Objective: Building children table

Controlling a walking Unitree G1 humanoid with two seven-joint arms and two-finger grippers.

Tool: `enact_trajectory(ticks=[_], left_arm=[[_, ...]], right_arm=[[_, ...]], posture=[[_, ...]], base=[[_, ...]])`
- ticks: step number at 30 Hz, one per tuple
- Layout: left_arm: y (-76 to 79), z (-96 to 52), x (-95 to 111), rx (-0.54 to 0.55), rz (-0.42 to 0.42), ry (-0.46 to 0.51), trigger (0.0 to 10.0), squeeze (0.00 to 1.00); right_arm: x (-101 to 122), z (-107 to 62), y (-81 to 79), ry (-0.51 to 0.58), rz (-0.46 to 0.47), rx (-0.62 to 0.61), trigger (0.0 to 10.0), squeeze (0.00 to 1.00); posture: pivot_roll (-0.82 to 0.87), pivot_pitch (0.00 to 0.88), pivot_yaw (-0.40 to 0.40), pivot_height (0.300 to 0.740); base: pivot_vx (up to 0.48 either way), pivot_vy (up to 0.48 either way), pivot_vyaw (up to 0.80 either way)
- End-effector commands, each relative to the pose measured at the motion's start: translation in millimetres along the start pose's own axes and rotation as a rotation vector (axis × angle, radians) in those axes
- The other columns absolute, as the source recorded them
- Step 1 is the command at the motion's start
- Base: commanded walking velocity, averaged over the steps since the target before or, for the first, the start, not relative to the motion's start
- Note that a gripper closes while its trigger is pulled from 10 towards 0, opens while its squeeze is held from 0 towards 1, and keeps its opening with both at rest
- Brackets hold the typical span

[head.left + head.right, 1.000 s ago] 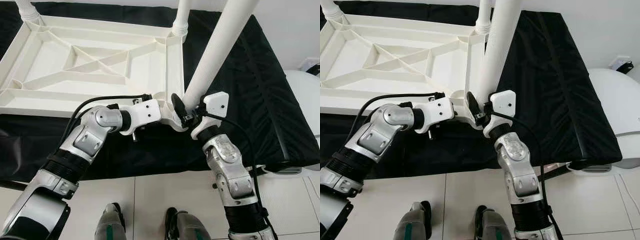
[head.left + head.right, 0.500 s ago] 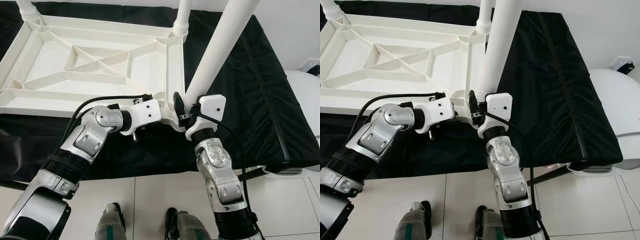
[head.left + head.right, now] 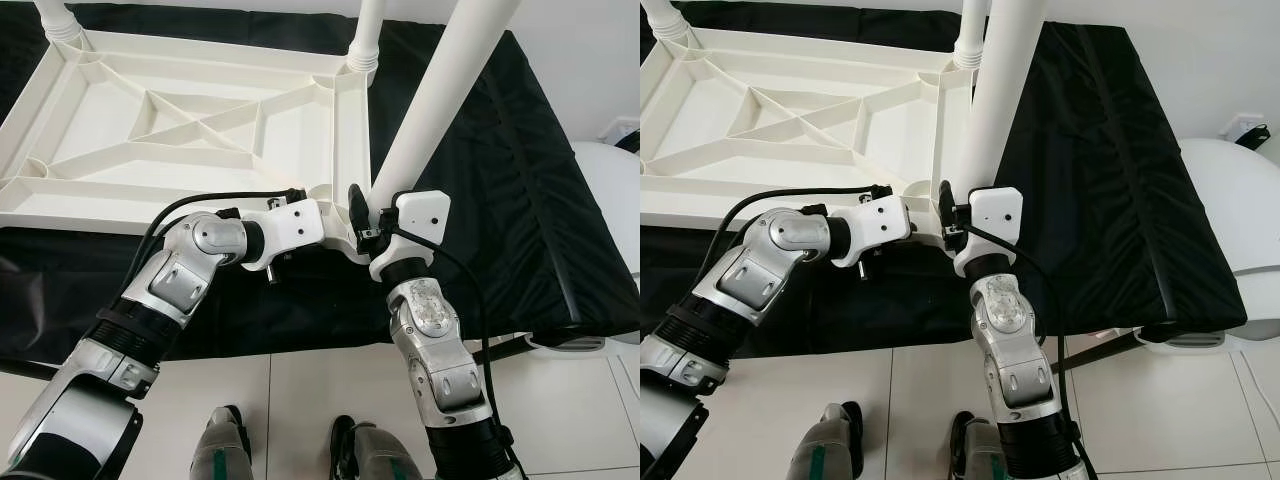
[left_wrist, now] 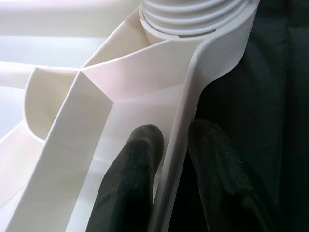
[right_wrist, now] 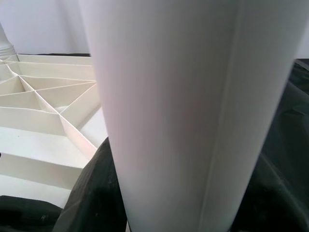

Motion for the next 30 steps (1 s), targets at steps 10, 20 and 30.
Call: enact_trajectory(ticks=[10, 20, 30], left_arm=[[0.2, -1.8, -3.4, 0.019, 0.023, -0.018, 10.0, 0.0], [0.8, -2.2, -3.2, 0.016, 0.024, -0.018, 10.0, 0.0], [1.5, -2.2, -3.5, 0.014, 0.022, -0.02, 10.0, 0.0]], right_arm=[[-22.1, -3.0, 23.8, -0.116, 0.013, -0.2, 10.0, 0.0], [-22.8, -1.6, 27.3, -0.123, 0.009, -0.217, 10.0, 0.0], [-24.6, -1.5, 30.7, -0.135, 0.021, -0.213, 10.0, 1.0]], posture=[[0.09, 0.206, -0.039, 0.74], [0.09, 0.21, -0.037, 0.74], [0.1, 0.217, -0.037, 0.74]], base=[[0.0, 0.0, 0.0], [0.0, 0.0, 0.0], [0.0, 0.0, 0.0]])
Point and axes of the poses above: a point about 5 cm out from each wrist's last joint towards the gripper, its own z axis pointing out of the wrist towards the gripper, its own x axis along the axis of the wrist's last joint, y = z × x, the point moved 2 cm from there along z, pointing out of the wrist towards the gripper, and after that the axes turned 2 degrees about -z, right-handed, at the moved point
